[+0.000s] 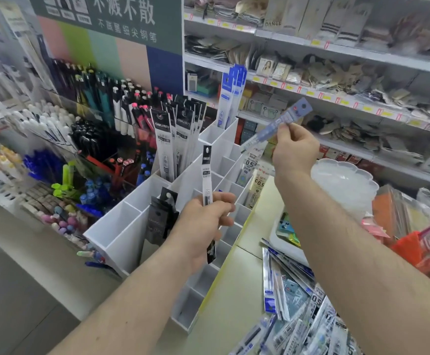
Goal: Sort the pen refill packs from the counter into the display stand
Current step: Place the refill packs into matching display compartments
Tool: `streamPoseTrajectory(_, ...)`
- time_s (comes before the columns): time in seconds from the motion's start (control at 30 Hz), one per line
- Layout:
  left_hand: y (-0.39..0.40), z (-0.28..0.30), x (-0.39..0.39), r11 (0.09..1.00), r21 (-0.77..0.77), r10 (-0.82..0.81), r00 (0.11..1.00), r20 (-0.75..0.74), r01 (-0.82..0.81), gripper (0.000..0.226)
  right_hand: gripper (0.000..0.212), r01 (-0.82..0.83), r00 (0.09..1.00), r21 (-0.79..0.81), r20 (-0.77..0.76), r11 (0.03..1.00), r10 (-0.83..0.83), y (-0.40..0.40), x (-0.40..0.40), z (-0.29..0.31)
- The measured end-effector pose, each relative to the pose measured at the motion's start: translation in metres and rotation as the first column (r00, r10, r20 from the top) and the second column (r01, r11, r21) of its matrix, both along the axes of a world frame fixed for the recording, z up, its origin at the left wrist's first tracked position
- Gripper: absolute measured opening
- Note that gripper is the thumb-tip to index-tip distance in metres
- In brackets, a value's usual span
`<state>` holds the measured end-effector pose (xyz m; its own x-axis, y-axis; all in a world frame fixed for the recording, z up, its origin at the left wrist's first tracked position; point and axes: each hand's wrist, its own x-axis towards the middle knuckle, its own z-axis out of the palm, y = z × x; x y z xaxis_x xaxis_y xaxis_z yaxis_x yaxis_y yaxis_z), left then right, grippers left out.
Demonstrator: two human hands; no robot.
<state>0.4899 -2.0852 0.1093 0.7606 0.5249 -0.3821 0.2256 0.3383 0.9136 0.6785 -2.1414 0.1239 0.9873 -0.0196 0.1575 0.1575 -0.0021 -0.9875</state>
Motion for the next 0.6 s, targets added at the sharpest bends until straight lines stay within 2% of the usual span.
streamPoseTrajectory(0.1, 0.0, 0.0, 0.0, 1.0, 0.0, 0.006, 1.0, -0.011, -0.006, 0.016, 0.025, -0.052, 0.998, -0.069, -0.022, 0.996, 0.051, 0.02, 0.011, -0.001)
streamPoseTrajectory(0.17, 0.0, -0.001, 0.0, 1.0, -0.009, 0.001, 1.0, -0.015, -0.001, 0.015, 0.029, -0.11, 0.994, -0.183, -0.05, 0.977, 0.102, 0.03, 0.02, -0.005)
streamPoseTrajectory(0.23, 0.0, 0.0, -0.003, 1.0, -0.01, -0.024, 1.0, -0.012, 0.024, 0.014, 0.021, -0.211, 0.974, -0.303, -0.146, 0.929, 0.174, 0.037, 0.027, -0.011)
streamPoseTrajectory(0.33, 0.0, 0.0, -0.009, 0.992, -0.021, -0.121, 0.993, -0.007, 0.121, 0.014, 0.008, -0.351, 0.91, -0.312, -0.335, 0.883, 0.244, 0.041, 0.031, -0.017)
streamPoseTrajectory(0.4, 0.002, 0.002, -0.013, 0.975, -0.145, -0.167, 0.986, 0.024, 0.169, 0.01, 0.009, -0.365, 0.899, -0.32, -0.367, 0.874, 0.24, 0.042, 0.032, -0.016)
streamPoseTrajectory(0.5, 0.008, 0.003, -0.017, 0.885, -0.39, -0.22, 0.967, 0.129, 0.253, 0.016, 0.012, -0.357, 0.901, -0.345, -0.373, 0.868, 0.222, 0.035, 0.027, -0.015)
streamPoseTrajectory(0.6, 0.01, 0.001, -0.02, 0.808, -0.461, -0.281, 0.927, 0.247, 0.367, 0.036, 0.015, -0.29, 0.925, -0.321, -0.337, 0.902, 0.177, 0.018, 0.012, -0.012)
